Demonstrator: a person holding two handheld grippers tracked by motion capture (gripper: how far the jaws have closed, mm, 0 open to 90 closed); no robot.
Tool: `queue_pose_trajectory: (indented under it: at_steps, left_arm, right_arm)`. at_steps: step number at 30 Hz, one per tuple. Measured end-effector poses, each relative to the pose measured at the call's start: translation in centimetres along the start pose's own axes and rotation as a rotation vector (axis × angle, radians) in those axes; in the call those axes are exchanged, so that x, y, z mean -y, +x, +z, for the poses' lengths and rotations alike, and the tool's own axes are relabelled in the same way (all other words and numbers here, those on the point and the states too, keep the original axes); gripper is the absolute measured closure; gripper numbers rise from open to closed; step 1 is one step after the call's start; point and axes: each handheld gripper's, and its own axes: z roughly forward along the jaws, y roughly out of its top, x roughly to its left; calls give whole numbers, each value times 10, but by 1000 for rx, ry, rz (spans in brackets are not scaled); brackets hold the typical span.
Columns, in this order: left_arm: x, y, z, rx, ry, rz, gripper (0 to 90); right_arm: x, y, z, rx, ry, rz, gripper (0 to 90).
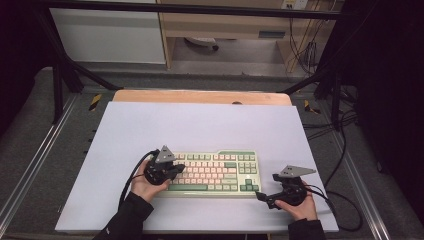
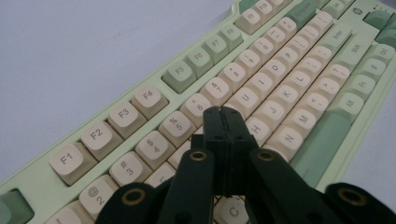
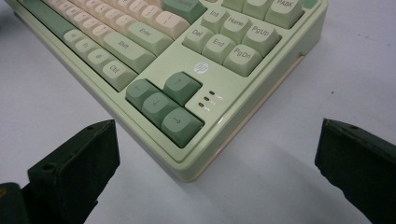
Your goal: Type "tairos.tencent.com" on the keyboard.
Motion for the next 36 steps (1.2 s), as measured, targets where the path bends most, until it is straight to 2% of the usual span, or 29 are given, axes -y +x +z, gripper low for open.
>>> queue_pose_trajectory:
  at_steps: [14, 25, 36]
  left_arm:
    - [15, 11, -24, -15, -11, -12, 898]
    - [31, 21, -32, -35, 1, -33, 899]
    - [40, 26, -30, -45, 18, -48, 899]
  right_arm:
    - [0, 0, 1, 1, -1, -2, 5]
    - [0, 0, 1, 3, 1, -2, 5]
    - [1, 0, 1, 2, 3, -1, 5]
